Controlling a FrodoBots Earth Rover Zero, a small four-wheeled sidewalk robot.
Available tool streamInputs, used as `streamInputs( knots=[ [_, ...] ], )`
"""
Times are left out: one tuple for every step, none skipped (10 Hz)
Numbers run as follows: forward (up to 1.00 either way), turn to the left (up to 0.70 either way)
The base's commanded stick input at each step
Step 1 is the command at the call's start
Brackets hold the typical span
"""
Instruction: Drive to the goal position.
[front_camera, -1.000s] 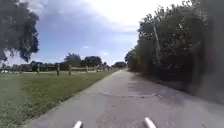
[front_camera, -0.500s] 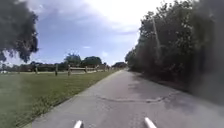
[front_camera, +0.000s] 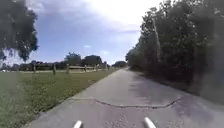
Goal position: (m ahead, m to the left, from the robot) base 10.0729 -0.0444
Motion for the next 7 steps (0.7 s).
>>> streamInputs(
  knots=[
    [0.50,0.00],
    [0.50,0.00],
    [0.50,0.00],
    [0.50,0.00],
    [0.50,0.00],
    [0.50,0.00],
    [0.50,0.00]
  ],
)
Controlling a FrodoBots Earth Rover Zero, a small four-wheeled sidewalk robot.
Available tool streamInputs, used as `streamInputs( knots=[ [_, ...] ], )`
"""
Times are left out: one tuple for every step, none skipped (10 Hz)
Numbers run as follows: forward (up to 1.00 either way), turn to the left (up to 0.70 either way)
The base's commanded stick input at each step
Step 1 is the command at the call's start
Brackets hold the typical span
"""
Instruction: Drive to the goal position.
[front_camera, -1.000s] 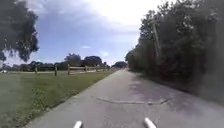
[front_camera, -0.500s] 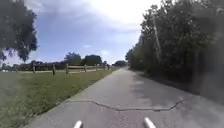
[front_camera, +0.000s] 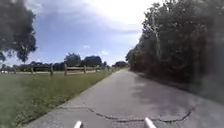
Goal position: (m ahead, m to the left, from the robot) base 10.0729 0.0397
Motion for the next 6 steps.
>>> streamInputs(
  knots=[
    [0.50,0.00],
    [0.50,0.00],
    [0.50,0.00],
    [0.50,0.00],
    [0.50,0.00],
    [0.50,0.00]
  ],
)
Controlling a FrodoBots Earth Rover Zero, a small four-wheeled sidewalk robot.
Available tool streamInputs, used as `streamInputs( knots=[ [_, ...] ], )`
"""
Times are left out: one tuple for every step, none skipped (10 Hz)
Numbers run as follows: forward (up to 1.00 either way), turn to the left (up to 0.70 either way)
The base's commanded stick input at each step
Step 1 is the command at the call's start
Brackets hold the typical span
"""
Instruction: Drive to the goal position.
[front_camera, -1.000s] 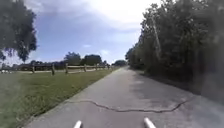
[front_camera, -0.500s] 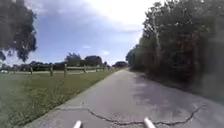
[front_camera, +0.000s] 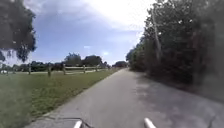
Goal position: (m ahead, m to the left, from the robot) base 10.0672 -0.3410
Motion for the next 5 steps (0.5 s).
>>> streamInputs(
  knots=[
    [0.50,0.00],
    [0.50,0.00],
    [0.50,0.00],
    [0.50,0.00],
    [0.50,0.00]
  ],
)
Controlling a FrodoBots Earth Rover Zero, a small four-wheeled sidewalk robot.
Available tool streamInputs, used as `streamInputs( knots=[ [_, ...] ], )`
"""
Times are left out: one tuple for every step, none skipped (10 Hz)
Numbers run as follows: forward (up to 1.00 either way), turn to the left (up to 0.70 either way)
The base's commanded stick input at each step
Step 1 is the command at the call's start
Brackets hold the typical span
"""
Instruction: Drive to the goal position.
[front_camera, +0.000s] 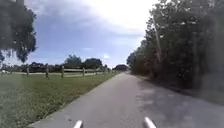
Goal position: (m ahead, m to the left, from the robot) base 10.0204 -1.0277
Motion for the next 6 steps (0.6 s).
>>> streamInputs(
  knots=[
    [0.50,0.00],
    [0.50,0.00],
    [0.50,0.00],
    [0.50,0.00],
    [0.50,0.00],
    [0.50,0.00]
  ],
)
